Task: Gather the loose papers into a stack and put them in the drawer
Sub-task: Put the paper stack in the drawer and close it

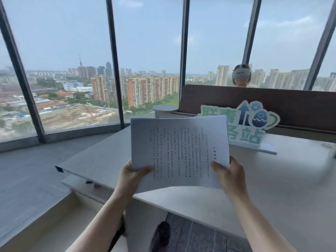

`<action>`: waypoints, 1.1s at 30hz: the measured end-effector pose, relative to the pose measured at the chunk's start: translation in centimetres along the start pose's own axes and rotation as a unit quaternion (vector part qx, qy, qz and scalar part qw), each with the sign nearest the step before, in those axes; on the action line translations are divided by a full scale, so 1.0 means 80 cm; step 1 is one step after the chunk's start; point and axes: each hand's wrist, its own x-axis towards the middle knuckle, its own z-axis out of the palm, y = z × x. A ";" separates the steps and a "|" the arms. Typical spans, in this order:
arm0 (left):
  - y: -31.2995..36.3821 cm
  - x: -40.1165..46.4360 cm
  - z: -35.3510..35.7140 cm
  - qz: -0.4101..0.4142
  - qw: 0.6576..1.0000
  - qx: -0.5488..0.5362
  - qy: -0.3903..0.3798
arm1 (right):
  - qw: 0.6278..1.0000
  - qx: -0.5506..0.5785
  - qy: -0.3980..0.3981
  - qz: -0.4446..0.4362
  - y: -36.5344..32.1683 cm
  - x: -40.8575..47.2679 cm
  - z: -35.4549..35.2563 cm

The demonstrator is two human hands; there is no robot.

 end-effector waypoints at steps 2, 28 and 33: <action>0.007 -0.011 -0.040 -0.007 0.999 0.001 0.038 | 1.000 -0.011 -0.025 -0.002 -0.011 -0.006 0.040; -0.067 -0.162 -0.305 -0.201 0.881 0.003 0.428 | 0.892 -0.266 -0.327 -0.166 -0.035 -0.141 0.399; -0.098 -0.173 -0.320 -0.279 0.845 0.018 0.455 | 0.861 -0.299 -0.373 -0.173 -0.007 -0.163 0.435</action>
